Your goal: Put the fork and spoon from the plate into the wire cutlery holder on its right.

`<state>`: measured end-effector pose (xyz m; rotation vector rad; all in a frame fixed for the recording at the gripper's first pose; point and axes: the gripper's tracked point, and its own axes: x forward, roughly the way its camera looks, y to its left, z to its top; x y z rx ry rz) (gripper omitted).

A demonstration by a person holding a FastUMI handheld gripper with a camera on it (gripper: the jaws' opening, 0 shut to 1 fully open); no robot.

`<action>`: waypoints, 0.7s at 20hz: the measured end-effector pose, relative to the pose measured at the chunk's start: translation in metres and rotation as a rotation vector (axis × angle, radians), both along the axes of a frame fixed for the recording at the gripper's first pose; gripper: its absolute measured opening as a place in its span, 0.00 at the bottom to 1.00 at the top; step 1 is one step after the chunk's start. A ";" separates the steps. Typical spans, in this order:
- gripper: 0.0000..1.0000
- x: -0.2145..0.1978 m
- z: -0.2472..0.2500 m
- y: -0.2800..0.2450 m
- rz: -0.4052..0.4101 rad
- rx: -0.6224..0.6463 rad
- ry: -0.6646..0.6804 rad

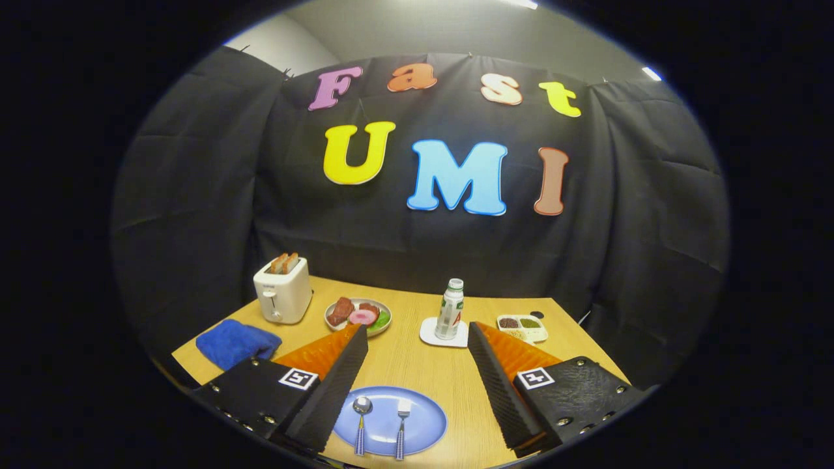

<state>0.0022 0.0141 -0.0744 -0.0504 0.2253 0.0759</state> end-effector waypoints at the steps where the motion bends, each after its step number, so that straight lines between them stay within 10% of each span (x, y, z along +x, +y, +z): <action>1: 0.96 -0.001 -0.010 0.000 0.005 -0.010 0.037; 14: 0.96 -0.013 -0.140 0.009 0.054 -0.061 0.504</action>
